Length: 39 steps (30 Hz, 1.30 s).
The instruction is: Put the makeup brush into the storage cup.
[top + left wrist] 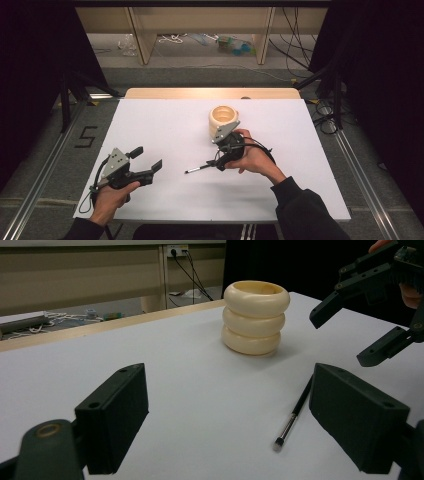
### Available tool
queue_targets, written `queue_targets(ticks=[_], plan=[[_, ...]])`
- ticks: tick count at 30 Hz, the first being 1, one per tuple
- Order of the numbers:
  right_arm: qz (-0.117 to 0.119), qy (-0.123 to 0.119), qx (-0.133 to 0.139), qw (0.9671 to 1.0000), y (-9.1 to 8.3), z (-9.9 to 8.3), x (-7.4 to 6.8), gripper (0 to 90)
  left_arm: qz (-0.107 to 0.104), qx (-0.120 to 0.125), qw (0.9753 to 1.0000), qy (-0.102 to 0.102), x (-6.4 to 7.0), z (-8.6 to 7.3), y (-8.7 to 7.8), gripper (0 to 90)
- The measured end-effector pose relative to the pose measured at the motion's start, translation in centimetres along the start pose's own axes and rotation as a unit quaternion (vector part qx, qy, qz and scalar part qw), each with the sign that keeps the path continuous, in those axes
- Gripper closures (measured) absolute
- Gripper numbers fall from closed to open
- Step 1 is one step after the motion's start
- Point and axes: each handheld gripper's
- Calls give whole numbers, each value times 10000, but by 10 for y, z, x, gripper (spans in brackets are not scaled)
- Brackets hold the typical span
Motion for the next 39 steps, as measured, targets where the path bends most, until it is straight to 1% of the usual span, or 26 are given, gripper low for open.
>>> queue_targets(ticks=[4, 5, 7, 9, 11, 12, 15, 18, 20, 22, 26, 30, 33, 35, 37, 39], plan=[[31, -18, -56, 10000, 3, 3, 0, 243, -14, 17, 10000, 2, 0, 0, 0, 161], [88, -56, -117, 9999, 6, 6, 0, 247, 11, 2, 10000, -2, 0, 0, -1, 160], [105, -64, -123, 9998, 7, 7, 1, 247, 6, 11, 10000, -5, 0, 0, -1, 160], [203, -134, -168, 9996, 12, 10, 0, 239, 8, 19, 10000, 0, -1, 0, -1, 160], [212, -149, -191, 9995, 13, 11, 0, 230, 5, 19, 10000, 1, -1, 0, -1, 161], [290, -183, -246, 9991, 16, 12, 0, 222, 2, 15, 10000, -6, 0, 0, -1, 161], [262, -196, -316, 9990, 19, 12, -1, 218, 3, 13, 10000, -1, 0, 0, -1, 161], [269, -219, -383, 9987, 23, 12, 0, 219, 3, 12, 10000, 0, 0, 0, -1, 161], [324, -229, -465, 9981, 27, 13, 1, 225, 6, 21, 10000, -5, 0, 0, -1, 161], [297, -231, -502, 9980, 28, 13, 1, 228, 8, 16, 10000, -3, 0, 0, -1, 161], [433, -235, -606, 9969, 32, 14, 2, 248, -5, 6, 10000, -3, 0, 0, -1, 161], [420, -304, -702, 9962, 37, 16, 3, 264, -7, 10, 10000, -21, 0, 0, 0, 161], [449, -336, -748, 9956, 40, 18, 3, 274, -25, 8, 10000, -28, 0, 1, 1, 161], [463, -350, -772, 9953, 41, 19, 2, 275, -38, -4, 10000, 1, 0, 1, 1, 160], [486, -411, -822, 9946, 43, 20, 2, 284, -42, 8, 10000, -5, 0, 1, 1, 161], [489, -374, -886, 9942, 44, 21, 1, 294, -28, 13, 10000, -25, 0, 1, 0, 161]])
Point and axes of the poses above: each handheld gripper's, and its own axes: y roughly forward along the jaws, z roughly out of its top, x roughly to its right, and after that the axes turned 8 degrees about -x, right-handed
